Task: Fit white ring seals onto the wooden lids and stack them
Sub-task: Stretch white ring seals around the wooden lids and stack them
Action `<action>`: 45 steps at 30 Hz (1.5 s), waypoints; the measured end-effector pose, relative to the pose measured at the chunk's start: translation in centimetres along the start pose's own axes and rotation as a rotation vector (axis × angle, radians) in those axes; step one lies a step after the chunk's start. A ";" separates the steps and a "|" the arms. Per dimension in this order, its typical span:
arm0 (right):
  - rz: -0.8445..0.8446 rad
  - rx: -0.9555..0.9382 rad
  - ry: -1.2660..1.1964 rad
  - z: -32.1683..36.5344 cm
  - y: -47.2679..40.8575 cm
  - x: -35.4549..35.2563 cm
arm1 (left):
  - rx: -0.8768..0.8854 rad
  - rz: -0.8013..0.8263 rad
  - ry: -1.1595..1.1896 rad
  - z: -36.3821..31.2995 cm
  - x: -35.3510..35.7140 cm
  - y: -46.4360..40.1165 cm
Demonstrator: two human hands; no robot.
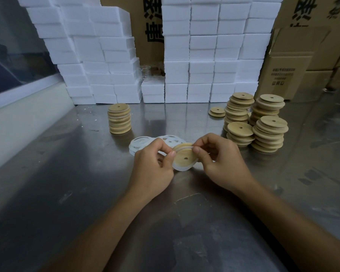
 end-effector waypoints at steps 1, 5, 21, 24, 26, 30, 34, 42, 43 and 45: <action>-0.004 0.020 -0.018 -0.1 0.0 0.0 | 0.008 0.005 -0.003 0.0 0.0 0.0; -0.043 0.063 -0.039 -0.5 0.1 0.3 | 0.041 0.021 -0.025 0.2 0.1 0.0; -0.060 -0.076 -0.063 0.9 0.2 1.2 | 0.177 0.077 -0.024 -0.3 0.2 -0.2; -0.080 0.018 -0.213 0.7 0.1 1.5 | 0.145 0.034 0.057 -0.4 0.0 -0.2; -0.080 0.061 -0.280 0.5 0.0 1.5 | 0.099 0.029 0.116 -0.3 0.0 -0.2; -0.060 0.053 -0.270 0.2 0.0 1.2 | 0.053 0.080 0.177 0.0 0.2 -0.3; -0.073 0.019 -0.236 0.2 0.1 1.0 | 0.015 0.131 0.225 0.2 0.4 -0.2; -0.135 0.055 -0.296 0.7 0.1 1.3 | -0.129 0.157 0.473 0.1 0.1 -0.3; -0.134 0.094 -0.333 0.7 0.1 1.4 | -0.138 0.153 0.495 0.1 0.1 -0.3; -0.132 0.180 -0.430 0.6 0.2 1.7 | -0.152 0.152 0.529 0.1 0.1 -0.3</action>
Point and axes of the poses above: each hand's wrist, its own y-axis away from the middle knuckle, its own x-axis out of the palm, z = x × y, the point moved 2 cm from there along -y, towards the middle knuckle, and after that the axes turned 3 degrees about -x, right-handed, at the moved point
